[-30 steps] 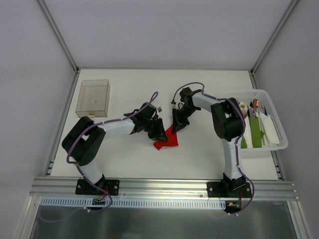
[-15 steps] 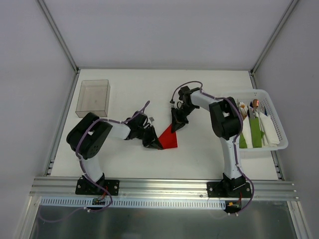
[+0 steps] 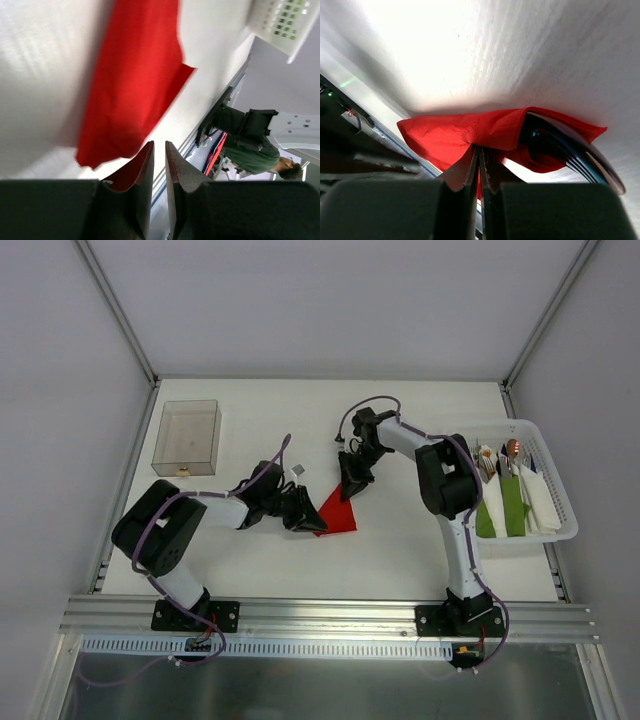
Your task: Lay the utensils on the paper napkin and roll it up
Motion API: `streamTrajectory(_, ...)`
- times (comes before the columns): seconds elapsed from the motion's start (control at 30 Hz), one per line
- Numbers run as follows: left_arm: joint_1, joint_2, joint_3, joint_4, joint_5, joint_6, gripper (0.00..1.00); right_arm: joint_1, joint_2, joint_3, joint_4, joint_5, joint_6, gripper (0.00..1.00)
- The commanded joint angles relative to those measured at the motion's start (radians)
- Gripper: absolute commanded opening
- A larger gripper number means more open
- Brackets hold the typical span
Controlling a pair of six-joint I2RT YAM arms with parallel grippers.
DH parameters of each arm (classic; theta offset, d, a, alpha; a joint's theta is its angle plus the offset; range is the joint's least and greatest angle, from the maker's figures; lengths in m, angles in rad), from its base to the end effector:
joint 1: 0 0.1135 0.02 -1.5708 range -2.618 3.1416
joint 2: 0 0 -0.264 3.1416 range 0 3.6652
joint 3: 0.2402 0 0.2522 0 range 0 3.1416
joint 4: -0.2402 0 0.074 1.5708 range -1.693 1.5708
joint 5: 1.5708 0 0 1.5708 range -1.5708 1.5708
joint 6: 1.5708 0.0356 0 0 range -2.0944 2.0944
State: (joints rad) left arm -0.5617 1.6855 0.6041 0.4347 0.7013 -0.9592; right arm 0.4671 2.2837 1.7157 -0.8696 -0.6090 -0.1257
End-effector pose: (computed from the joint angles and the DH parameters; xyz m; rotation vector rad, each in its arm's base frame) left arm 0.2409 -0.1787 0.1268 -0.0471 2.5383 -1.5192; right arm 0.3883 0.2186 0.1297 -0.9265 2.8207 0.9529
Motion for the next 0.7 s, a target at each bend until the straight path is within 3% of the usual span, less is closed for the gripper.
streamTrajectory(0.0,0.005,-0.093,0.063,-0.053,-0.042,0.069,0.16,0.013,0.022,0.039,-0.011,0.072,-0.049,0.04)
streamTrajectory(0.27,0.028,0.020,0.092,0.048,0.001,0.028,0.14,0.025,0.062,0.105,-0.052,0.080,-0.100,0.05)
streamTrajectory(0.47,0.086,0.170,0.030,0.188,0.036,-0.045,0.09,0.031,0.076,0.133,-0.075,0.080,-0.129,0.05)
streamTrajectory(0.67,0.092,0.296,0.005,0.226,0.027,-0.082,0.01,0.036,0.066,0.139,-0.080,0.066,-0.155,0.09)
